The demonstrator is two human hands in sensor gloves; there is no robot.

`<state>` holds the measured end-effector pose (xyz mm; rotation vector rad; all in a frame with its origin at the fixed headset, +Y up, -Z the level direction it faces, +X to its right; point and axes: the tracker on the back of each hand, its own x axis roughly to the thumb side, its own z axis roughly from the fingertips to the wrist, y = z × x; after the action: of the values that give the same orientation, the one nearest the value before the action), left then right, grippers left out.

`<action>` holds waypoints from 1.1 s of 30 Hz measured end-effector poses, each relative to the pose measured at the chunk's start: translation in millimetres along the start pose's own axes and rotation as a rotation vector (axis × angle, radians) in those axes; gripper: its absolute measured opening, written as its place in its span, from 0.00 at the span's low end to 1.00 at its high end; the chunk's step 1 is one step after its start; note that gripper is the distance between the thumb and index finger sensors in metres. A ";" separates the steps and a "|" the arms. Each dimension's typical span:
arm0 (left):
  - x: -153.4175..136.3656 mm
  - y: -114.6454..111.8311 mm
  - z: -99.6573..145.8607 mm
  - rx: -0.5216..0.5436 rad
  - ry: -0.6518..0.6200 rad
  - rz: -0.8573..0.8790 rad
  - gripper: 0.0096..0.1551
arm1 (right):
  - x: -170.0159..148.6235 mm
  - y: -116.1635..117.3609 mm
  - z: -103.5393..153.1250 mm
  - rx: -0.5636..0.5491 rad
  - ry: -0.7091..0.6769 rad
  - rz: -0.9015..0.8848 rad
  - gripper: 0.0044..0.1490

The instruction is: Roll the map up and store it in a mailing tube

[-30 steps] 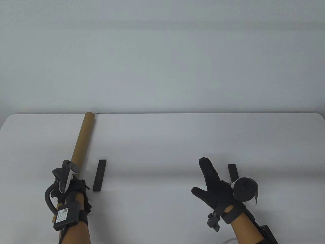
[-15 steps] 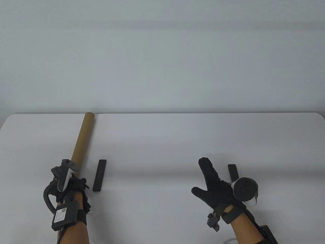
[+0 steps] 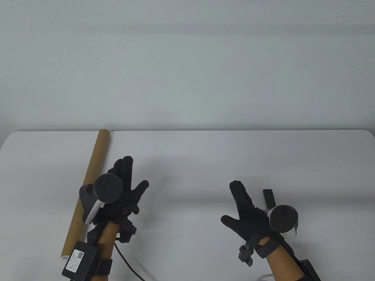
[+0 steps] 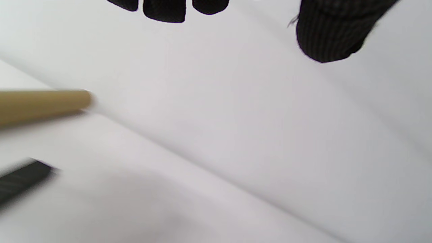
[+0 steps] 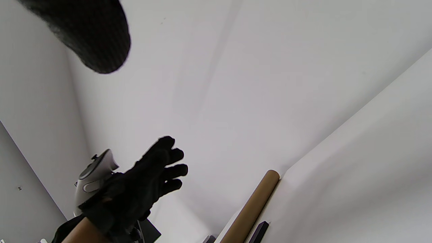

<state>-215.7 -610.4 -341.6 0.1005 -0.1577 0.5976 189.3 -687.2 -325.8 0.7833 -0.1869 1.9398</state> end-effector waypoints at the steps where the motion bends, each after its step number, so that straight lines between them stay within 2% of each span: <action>1: 7.2 -3.6 4.8 -0.017 -0.056 0.054 0.52 | 1.3 0.1 -0.1 0.000 -0.006 0.002 0.63; 6: 17.3 -24.2 19.6 -0.104 -0.259 0.268 0.54 | 5.9 1.1 -0.5 -0.002 -0.026 0.005 0.63; 12: 1.1 -51.6 20.4 -0.234 -0.333 0.346 0.54 | 9.2 4.3 -0.2 0.010 -0.043 0.017 0.63; 16: -14.2 -65.8 16.9 -0.347 -0.318 0.402 0.55 | 9.9 5.4 0.0 0.014 -0.051 0.022 0.63; 21: -26.9 -74.9 13.8 -0.410 -0.298 0.415 0.56 | 7.4 5.9 0.6 0.019 -0.042 0.016 0.63; 33: -37.2 -77.4 12.0 -0.440 -0.274 0.474 0.57 | 0.5 4.4 2.3 0.017 -0.012 0.017 0.63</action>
<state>-203.6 -696.2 -340.2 -0.2912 -0.5854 1.0063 186.5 -690.0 -322.9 0.8068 -0.1851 1.9559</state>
